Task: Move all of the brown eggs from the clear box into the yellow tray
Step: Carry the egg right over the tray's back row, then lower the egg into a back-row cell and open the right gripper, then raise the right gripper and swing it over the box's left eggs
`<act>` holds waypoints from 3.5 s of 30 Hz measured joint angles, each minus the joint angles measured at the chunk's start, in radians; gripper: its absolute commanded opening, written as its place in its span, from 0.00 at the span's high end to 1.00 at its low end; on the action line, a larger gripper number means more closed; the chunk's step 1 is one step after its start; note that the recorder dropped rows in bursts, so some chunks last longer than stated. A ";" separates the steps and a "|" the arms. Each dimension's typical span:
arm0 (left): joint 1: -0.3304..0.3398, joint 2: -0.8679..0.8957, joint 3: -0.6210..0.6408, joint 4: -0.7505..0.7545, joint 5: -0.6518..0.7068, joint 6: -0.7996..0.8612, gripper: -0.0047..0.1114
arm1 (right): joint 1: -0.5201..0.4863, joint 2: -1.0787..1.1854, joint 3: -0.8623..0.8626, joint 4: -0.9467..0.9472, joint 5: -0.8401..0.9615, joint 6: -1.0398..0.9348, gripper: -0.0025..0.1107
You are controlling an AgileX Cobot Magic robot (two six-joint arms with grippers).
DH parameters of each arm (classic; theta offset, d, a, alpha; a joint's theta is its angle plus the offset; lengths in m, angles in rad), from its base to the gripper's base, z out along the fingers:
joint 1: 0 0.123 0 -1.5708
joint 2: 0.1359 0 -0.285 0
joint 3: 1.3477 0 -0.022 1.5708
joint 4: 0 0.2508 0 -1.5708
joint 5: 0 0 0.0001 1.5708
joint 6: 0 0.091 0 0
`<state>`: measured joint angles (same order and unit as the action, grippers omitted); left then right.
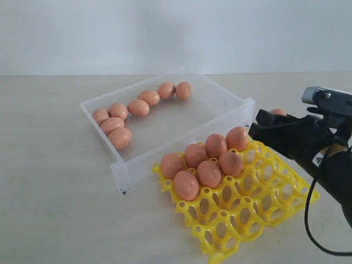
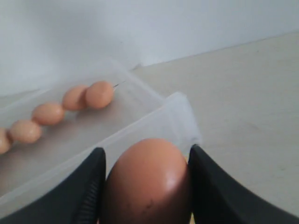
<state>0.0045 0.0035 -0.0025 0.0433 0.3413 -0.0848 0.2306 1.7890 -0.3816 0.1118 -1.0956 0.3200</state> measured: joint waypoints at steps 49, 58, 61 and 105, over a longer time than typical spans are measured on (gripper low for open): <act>0.000 0.000 0.000 0.000 0.000 0.000 0.92 | -0.511 0.244 -0.246 -1.252 -0.107 0.241 0.98; 0.000 0.000 0.000 0.000 0.000 0.000 0.92 | -0.404 0.246 -0.246 -1.152 -0.062 0.127 0.98; 0.000 0.000 0.000 0.000 0.000 0.000 0.92 | -0.380 0.246 -0.249 -1.121 -0.030 0.091 0.98; 0.000 0.000 0.000 0.000 0.000 0.000 0.92 | -0.339 -0.210 -0.247 -1.801 0.148 1.134 0.98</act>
<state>0.0045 0.0035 -0.0025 0.0433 0.3413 -0.0848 -0.1079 1.5785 -0.6284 -1.6890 -0.9473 1.4540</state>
